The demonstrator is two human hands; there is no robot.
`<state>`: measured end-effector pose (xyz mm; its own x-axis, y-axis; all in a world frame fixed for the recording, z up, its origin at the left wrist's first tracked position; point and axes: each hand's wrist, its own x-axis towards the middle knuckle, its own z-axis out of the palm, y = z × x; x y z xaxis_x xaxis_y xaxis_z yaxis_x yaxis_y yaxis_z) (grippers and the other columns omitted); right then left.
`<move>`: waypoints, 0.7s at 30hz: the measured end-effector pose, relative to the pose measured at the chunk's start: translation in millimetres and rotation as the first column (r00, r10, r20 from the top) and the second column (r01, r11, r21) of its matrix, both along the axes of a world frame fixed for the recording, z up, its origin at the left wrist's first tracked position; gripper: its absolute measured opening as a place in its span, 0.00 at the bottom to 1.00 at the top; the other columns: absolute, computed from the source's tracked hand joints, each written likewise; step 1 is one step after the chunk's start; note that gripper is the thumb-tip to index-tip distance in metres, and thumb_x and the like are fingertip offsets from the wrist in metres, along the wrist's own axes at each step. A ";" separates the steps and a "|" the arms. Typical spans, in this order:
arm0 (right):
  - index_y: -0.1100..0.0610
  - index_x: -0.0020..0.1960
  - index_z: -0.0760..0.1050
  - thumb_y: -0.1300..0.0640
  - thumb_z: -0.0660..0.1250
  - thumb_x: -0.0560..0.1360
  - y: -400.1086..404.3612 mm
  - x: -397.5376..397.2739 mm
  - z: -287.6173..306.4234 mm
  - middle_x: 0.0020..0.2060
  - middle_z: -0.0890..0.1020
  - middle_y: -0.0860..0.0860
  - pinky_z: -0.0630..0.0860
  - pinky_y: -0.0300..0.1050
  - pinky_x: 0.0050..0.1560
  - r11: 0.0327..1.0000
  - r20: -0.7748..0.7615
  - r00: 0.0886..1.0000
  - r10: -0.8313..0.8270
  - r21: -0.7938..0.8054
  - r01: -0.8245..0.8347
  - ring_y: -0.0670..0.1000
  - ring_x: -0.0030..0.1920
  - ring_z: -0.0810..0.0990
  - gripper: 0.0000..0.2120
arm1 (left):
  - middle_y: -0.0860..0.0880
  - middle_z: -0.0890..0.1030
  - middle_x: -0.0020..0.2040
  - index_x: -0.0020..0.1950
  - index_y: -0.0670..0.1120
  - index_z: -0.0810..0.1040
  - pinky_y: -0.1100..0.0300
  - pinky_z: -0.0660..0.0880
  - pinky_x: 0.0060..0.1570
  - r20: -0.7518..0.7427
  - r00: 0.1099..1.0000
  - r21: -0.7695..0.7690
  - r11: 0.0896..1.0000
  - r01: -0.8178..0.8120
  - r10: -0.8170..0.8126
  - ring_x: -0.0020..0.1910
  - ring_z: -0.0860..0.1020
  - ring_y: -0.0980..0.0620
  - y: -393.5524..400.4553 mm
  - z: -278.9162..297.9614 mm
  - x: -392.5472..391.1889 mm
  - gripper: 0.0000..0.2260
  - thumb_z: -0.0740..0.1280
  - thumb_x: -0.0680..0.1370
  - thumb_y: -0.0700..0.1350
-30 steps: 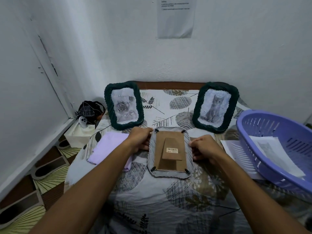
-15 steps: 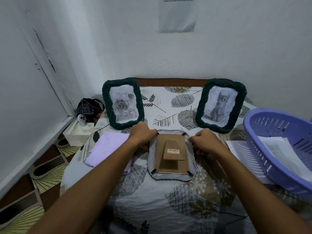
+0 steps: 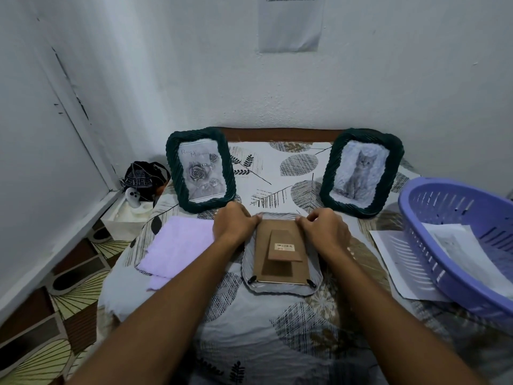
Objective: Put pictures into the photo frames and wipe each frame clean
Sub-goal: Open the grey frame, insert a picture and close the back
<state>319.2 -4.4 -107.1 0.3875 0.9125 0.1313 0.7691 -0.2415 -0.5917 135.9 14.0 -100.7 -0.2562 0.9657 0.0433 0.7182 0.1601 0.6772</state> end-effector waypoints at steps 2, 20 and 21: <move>0.52 0.42 0.80 0.41 0.69 0.73 -0.4 0.0 -0.2 0.34 0.78 0.49 0.68 0.42 0.38 1.000 0.006 1.000 0.004 0.008 -0.004 0.53 0.39 0.76 0.14 | 0.50 0.81 0.34 0.36 0.47 0.81 0.60 0.70 0.35 -0.002 1.000 0.010 1.000 -0.005 0.005 0.36 0.78 0.51 0.2 -0.8 0.8 0.14 0.74 0.70 0.57; 0.51 0.45 0.84 0.48 0.68 0.76 4.6 6.4 -1.2 0.40 0.84 0.52 0.71 0.43 0.37 0.999 0.008 0.999 0.036 -0.034 -0.035 0.54 0.41 0.79 0.09 | 0.44 0.84 0.38 0.41 0.41 0.85 0.56 0.78 0.41 -0.047 0.995 0.058 0.994 0.096 -0.093 0.38 0.80 0.47 -2.6 -0.5 1.2 0.07 0.72 0.74 0.44; 0.51 0.45 0.84 0.47 0.67 0.76 3.6 6.7 0.2 0.39 0.84 0.51 0.70 0.43 0.37 0.999 0.000 0.999 0.040 -0.037 -0.040 0.54 0.41 0.79 0.10 | 0.43 0.84 0.39 0.42 0.40 0.85 0.57 0.77 0.41 -0.042 0.995 0.054 0.994 0.097 -0.094 0.39 0.80 0.47 -3.7 0.7 1.3 0.07 0.72 0.74 0.44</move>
